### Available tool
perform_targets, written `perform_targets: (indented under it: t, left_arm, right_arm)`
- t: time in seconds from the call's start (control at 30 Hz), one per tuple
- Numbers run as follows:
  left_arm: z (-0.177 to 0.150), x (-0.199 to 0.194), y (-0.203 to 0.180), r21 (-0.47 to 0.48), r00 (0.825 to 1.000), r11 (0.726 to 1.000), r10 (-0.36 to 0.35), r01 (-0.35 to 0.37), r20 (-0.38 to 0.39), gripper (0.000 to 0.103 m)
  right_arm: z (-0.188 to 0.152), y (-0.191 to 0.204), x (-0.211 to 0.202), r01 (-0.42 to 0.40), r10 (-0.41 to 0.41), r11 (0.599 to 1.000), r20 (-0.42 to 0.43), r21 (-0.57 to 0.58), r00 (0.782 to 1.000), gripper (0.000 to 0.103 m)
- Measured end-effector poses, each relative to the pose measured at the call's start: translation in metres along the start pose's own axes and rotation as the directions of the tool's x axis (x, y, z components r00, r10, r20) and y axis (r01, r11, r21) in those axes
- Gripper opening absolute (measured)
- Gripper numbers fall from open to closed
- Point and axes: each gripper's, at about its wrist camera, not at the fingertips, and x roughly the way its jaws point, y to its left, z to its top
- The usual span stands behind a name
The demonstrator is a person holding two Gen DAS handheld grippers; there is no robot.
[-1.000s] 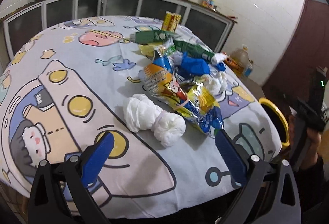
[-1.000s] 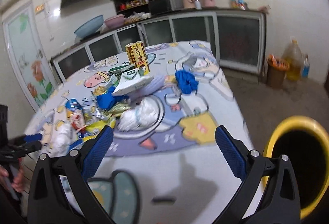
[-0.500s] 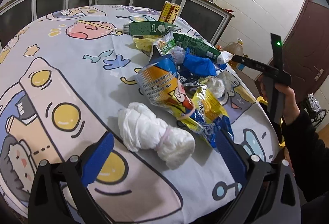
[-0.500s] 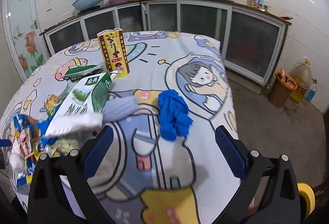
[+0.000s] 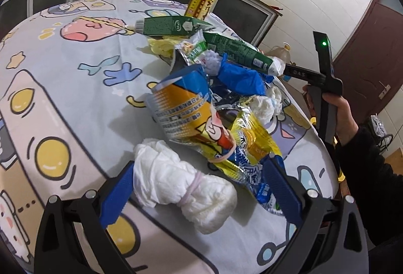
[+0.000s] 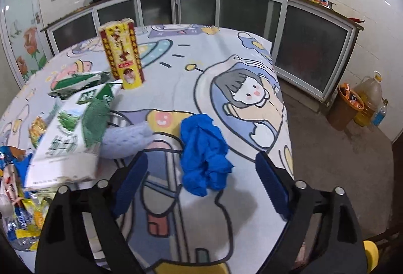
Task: Collect trash
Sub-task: 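Grasp the white tissue bundle with the left tool while the right tool grasps blue glove, then carry tissue and glove to the yellow bin and open both tools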
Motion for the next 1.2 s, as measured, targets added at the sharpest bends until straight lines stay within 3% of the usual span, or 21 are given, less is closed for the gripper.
perform_targets:
  t: [0.1, 0.2, 0.23, 0.27, 0.33, 0.4, 0.5, 0.57, 0.9, 1.2]
  left_arm:
    - [0.002, 0.005, 0.002, -0.011, 1.000, 1.000, -0.017, 0.017, -0.008, 0.095]
    - [0.003, 0.006, 0.006, -0.024, 1.000, 0.999, -0.029, 0.029, -0.006, 0.094]
    - [0.002, 0.005, 0.006, -0.024, 0.999, 0.999, -0.033, 0.033, -0.002, 0.088]
    - [0.003, 0.005, 0.006, -0.017, 1.000, 0.999, -0.029, 0.028, -0.003, 0.075]
    - [0.003, 0.007, 0.004, -0.004, 1.000, 1.000, -0.009, 0.009, -0.010, 0.062]
    - [0.002, 0.009, 0.005, 0.002, 1.000, 1.000, 0.004, -0.004, -0.017, 0.058]
    - [0.000, 0.010, 0.007, -0.005, 1.000, 1.000, 0.007, -0.007, -0.019, 0.051]
    - [-0.001, 0.005, 0.007, -0.001, 1.000, 1.000, 0.015, -0.015, -0.010, 0.036]
    - [-0.013, -0.051, 0.000, 0.031, 0.996, 0.998, 0.050, -0.052, 0.069, 0.033]
    - [-0.019, -0.088, -0.006, 0.027, 0.988, 0.998, 0.045, -0.050, 0.150, 0.033]
  right_arm:
    - [0.003, -0.004, 0.011, -0.015, 0.015, 1.000, -0.024, 0.005, 1.000, 0.081]
    - [0.005, -0.003, 0.020, -0.014, 0.013, 1.000, -0.058, -0.006, 0.998, 0.067]
    - [0.005, -0.003, 0.023, -0.018, 0.018, 1.000, -0.067, -0.003, 0.998, 0.057]
    - [0.004, -0.003, 0.025, -0.029, 0.029, 1.000, -0.078, 0.001, 0.997, 0.044]
    - [0.002, -0.002, 0.027, -0.048, 0.049, 0.999, -0.093, 0.007, 0.994, 0.033]
    - [0.000, -0.004, 0.030, -0.068, 0.071, 0.997, -0.115, 0.027, 0.991, 0.031]
    - [-0.001, -0.010, 0.029, -0.093, 0.101, 0.993, -0.120, 0.071, 0.988, 0.017]
    - [-0.001, -0.014, 0.023, -0.105, 0.115, 0.990, -0.112, 0.095, 0.987, 0.009]
    - [-0.014, -0.040, -0.060, -0.130, 0.129, 0.975, 0.021, 0.183, 0.991, 0.008]
    - [-0.048, -0.049, -0.137, -0.185, 0.163, 0.954, 0.111, 0.237, 0.980, 0.008]
